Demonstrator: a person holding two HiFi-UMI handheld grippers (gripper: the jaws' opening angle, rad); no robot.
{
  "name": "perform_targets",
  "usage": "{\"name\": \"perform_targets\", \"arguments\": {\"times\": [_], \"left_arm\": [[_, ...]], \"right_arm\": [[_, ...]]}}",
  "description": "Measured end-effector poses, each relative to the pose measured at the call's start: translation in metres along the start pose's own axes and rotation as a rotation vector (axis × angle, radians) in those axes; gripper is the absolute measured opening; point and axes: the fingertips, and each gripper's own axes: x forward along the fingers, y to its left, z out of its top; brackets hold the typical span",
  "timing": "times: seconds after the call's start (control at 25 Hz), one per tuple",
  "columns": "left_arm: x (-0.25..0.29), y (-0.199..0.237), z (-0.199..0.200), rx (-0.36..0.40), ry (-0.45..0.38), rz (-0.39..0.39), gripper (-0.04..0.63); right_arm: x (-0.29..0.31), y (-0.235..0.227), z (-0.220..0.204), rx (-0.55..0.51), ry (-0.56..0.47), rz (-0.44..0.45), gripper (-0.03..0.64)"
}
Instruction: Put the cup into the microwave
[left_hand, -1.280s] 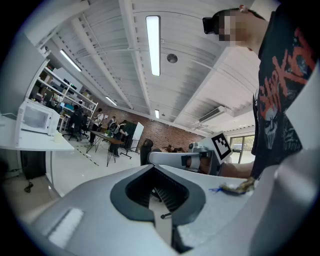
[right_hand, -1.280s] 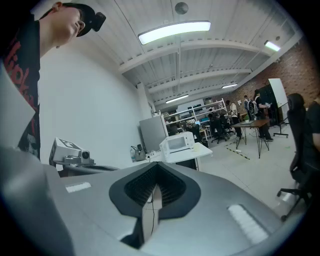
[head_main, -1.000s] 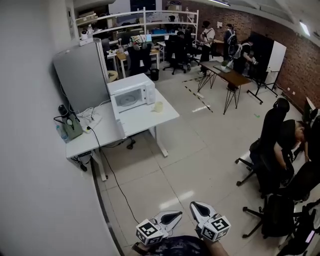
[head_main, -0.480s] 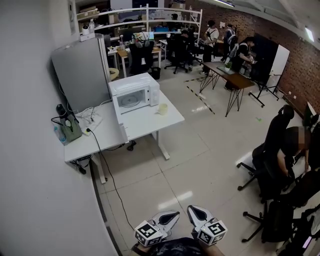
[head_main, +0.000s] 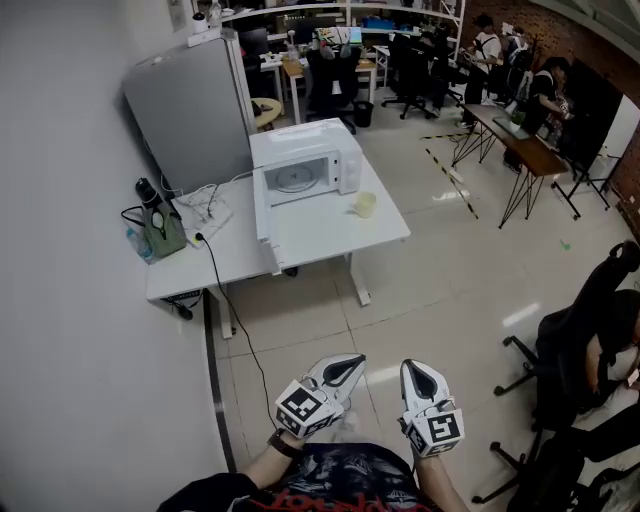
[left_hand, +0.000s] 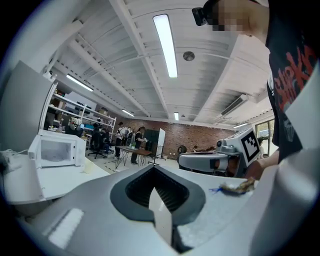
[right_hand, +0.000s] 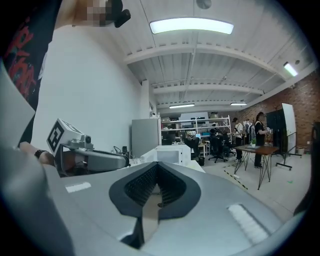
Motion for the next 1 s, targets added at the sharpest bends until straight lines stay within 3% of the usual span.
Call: {"name": "perform_targets", "arguments": {"times": [0.24, 0.44, 0.76, 1.0], "left_arm": [[0.034, 0.069, 0.025, -0.002, -0.004, 0.071, 0.003], [0.055, 0.135, 0.024, -0.049, 0.008, 0.055, 0.003], [0.097, 0.275, 0.024, -0.041, 0.048, 0.016, 0.003], [0.128, 0.363, 0.036, -0.058, 0.044, 0.009, 0.003]], "right_arm": [[0.076, -0.044, 0.019, 0.014, -0.018, 0.054, 0.003], [0.153, -0.064, 0.016, 0.014, 0.01, 0.089, 0.003], [0.303, -0.098, 0.024, 0.003, -0.001, 0.03, 0.003], [0.38, -0.125, 0.024, -0.004, 0.031, 0.018, 0.003]]}}
